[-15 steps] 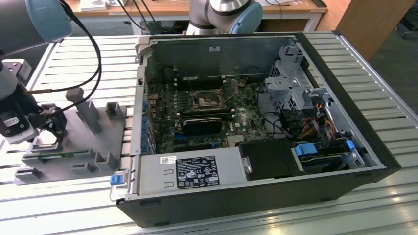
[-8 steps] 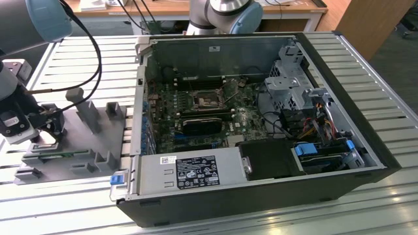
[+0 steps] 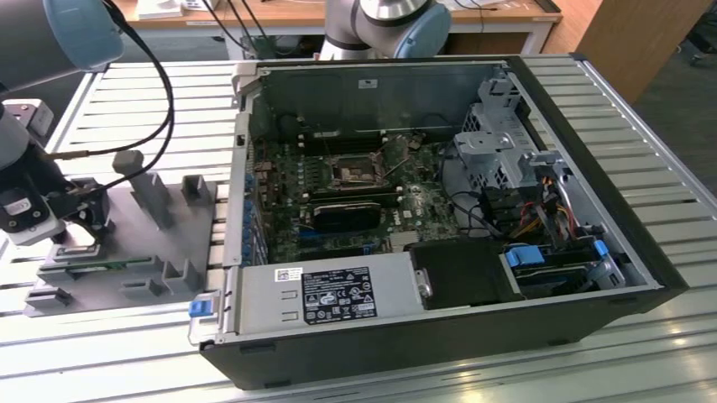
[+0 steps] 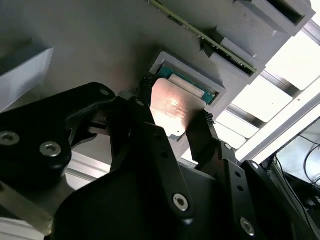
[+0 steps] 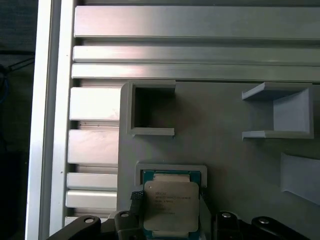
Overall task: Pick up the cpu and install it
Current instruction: 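Pick up the cpu and move it towards the insertion slot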
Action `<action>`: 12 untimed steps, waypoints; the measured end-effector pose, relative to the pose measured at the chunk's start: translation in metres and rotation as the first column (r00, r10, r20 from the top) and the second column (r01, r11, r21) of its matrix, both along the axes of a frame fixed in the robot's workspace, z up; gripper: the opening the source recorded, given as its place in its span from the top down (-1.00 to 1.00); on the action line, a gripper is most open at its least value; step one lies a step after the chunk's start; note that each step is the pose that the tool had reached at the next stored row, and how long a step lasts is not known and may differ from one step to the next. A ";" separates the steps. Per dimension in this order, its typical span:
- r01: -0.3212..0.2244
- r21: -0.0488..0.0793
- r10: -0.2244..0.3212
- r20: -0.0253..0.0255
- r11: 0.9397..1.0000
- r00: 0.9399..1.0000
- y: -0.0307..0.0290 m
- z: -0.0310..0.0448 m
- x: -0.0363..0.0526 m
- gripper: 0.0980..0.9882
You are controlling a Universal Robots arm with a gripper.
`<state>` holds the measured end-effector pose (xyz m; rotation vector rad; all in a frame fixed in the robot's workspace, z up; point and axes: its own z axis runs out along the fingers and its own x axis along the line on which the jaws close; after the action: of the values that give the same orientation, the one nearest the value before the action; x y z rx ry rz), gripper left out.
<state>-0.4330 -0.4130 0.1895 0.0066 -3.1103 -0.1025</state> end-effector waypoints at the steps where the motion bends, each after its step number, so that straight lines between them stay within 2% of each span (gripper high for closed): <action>1: 0.000 0.000 0.000 0.000 1.000 1.000 0.0000 0.0019 0.0000 0.02; 6: 0.000 0.000 0.000 0.000 1.000 1.000 0.0000 0.0104 0.0000 0.02; 12: 0.000 0.001 0.000 0.000 1.000 1.000 0.0000 0.0157 0.0000 0.02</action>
<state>-0.4330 -0.4130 0.2052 0.0066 -3.1103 -0.1034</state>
